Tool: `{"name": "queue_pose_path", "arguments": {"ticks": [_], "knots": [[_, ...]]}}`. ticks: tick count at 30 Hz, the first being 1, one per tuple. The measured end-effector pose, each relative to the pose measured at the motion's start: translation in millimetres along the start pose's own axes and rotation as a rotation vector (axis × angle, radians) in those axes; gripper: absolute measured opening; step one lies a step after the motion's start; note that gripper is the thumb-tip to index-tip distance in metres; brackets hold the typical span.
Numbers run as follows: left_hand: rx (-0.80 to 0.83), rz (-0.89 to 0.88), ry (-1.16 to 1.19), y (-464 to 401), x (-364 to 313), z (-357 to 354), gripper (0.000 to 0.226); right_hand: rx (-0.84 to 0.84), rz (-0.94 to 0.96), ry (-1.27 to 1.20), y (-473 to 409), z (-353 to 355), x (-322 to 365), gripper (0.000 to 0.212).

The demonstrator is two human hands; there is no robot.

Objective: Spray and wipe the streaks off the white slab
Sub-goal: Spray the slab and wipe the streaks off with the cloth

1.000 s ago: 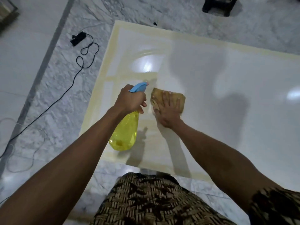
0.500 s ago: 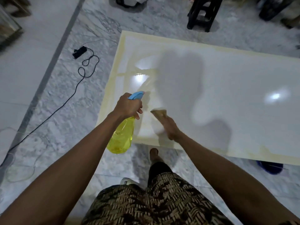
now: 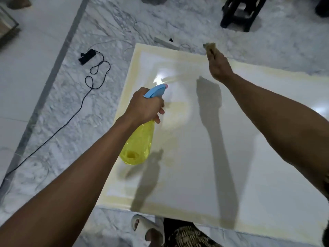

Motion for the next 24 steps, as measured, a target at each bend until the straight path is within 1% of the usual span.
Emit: {"name": "queue_pose_path", "arguments": {"ticks": [1, 3, 4, 5, 6, 8, 10, 11, 12, 13, 14, 15, 17, 18, 20, 24], "knots": [[-0.009, 0.001, -0.007, -17, 1, 4, 0.061, 0.044, -0.001, 0.035, -33, -10, -8, 0.052], [-0.029, 0.001, -0.046, -39, 7, 12, 0.058, 0.123, -0.063, 0.189, -78, -43, -41, 0.052], [-0.041, 0.011, -0.056, -46, 11, 15, 0.057, 0.063, -0.087, 0.295, -92, -60, -60, 0.053], [-0.051, 0.022, -0.06, -51, 15, 19, 0.057, -0.047, -0.052, 0.477, -95, -72, -65, 0.055], [-0.055, 0.039, -0.059, -53, 21, 23, 0.057, -0.11, -0.027, 0.618, -91, -88, -67, 0.06], [-0.061, 0.064, -0.049, -50, 32, 27, 0.052, -0.016, -0.053, 0.637, -70, -129, -76, 0.07], [-0.066, 0.063, -0.034, -41, 39, 31, 0.046, -0.045, -0.014, 0.646, -46, -149, -76, 0.071], [-0.066, 0.065, -0.034, -34, 44, 33, 0.046, -0.018, -0.051, 0.583, -30, -154, -78, 0.067], [-0.064, 0.072, -0.038, -27, 51, 34, 0.046, -0.044, -0.01, 0.579, -12, -156, -77, 0.062], [-0.059, 0.079, -0.038, -17, 57, 34, 0.047, -0.058, 0.016, 0.575, 14, -160, -69, 0.063], [-0.052, 0.077, -0.035, -4, 63, 34, 0.05, 0.002, 0.02, 0.525, 44, -168, -63, 0.068], [-0.045, 0.07, -0.033, 10, 70, 33, 0.052, 0.01, 0.079, 0.529, 73, -180, -63, 0.071], [-0.043, 0.065, -0.027, 40, 83, 33, 0.053, 0.067, 0.153, 0.507, 130, -202, -59, 0.07], [-0.04, 0.065, -0.023, 57, 89, 32, 0.054, 0.087, 0.161, 0.523, 160, -209, -58, 0.067], [-0.038, 0.074, -0.014, 89, 102, 32, 0.058, 0.143, 0.117, 0.598, 216, -232, -65, 0.062], [-0.006, 0.119, -0.004, 157, 139, 28, 0.057, 0.279, 0.102, 0.694, 342, -281, -69, 0.062]]}}
Point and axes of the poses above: each hand's wrist, its own y-axis away from the middle knuckle, its own z-axis out of the back of the hand, x = y × z, the point moved 8 cm from there along -y, towards the middle knuckle, and after that the axes turned 4 degrees about x, right-handed, at the moved point
